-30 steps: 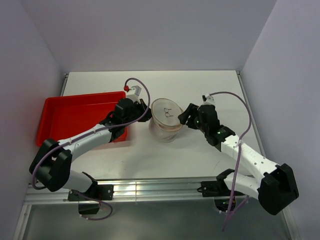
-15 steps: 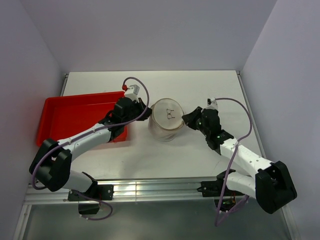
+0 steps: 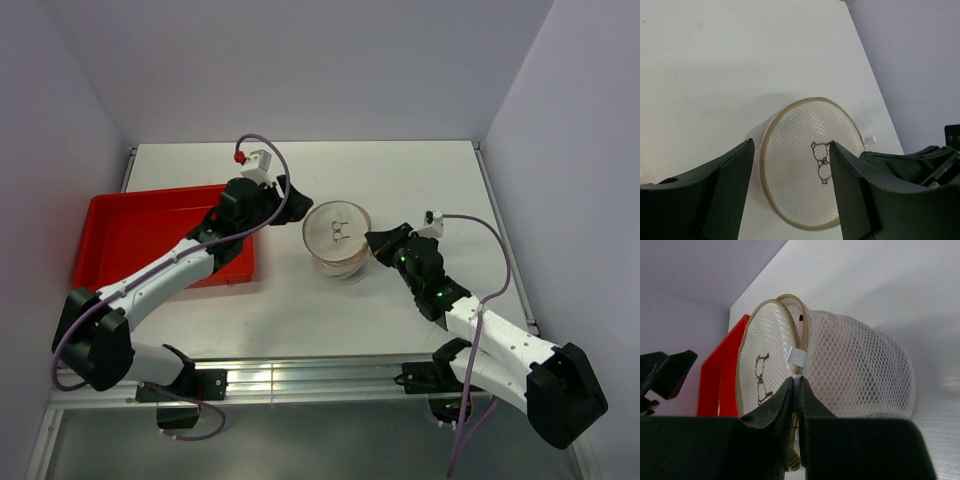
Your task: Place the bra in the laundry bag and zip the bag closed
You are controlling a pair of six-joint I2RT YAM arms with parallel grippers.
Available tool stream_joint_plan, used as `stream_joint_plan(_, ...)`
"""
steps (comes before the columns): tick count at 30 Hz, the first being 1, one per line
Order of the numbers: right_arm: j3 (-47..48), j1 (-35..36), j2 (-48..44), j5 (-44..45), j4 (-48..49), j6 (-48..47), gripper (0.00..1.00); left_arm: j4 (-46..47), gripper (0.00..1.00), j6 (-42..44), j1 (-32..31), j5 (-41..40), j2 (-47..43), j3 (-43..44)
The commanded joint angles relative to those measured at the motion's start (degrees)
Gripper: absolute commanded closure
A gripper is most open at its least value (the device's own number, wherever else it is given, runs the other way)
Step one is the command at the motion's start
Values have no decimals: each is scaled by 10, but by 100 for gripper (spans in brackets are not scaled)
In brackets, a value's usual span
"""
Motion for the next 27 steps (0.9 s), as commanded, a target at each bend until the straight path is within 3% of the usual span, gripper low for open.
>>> stream_joint_plan(1, 28, 25, 13, 71, 27, 23, 100, -26, 33, -21, -5, -33, -76, -14)
stream_joint_plan(2, 33, 26, 20, 73, 24, 25, 100, -34, 34, -26, -18, -37, -90, -28)
stream_joint_plan(3, 39, 28, 25, 76, 24, 29, 100, -52, 43, -32, -30, -44, -114, -33)
stream_joint_plan(7, 35, 44, 35, 91, 39, 32, 100, -73, 57, -60, -142, -108, -141, -46)
stream_joint_plan(8, 37, 45, 36, 91, 37, 32, 100, -72, 60, -69, -185, -121, -139, -48)
stream_joint_plan(13, 33, 54, 34, 98, 37, 25, 100, -11, 66, -136, -257, -123, -95, -56)
stream_joint_plan(20, 23, 54, 5, 100, 32, 5, 100, 114, 69, -223, -278, -102, -21, -77)
stream_joint_plan(27, 9, 54, -44, 82, 12, -18, 100, 164, 65, -264, -281, -94, 50, -62)
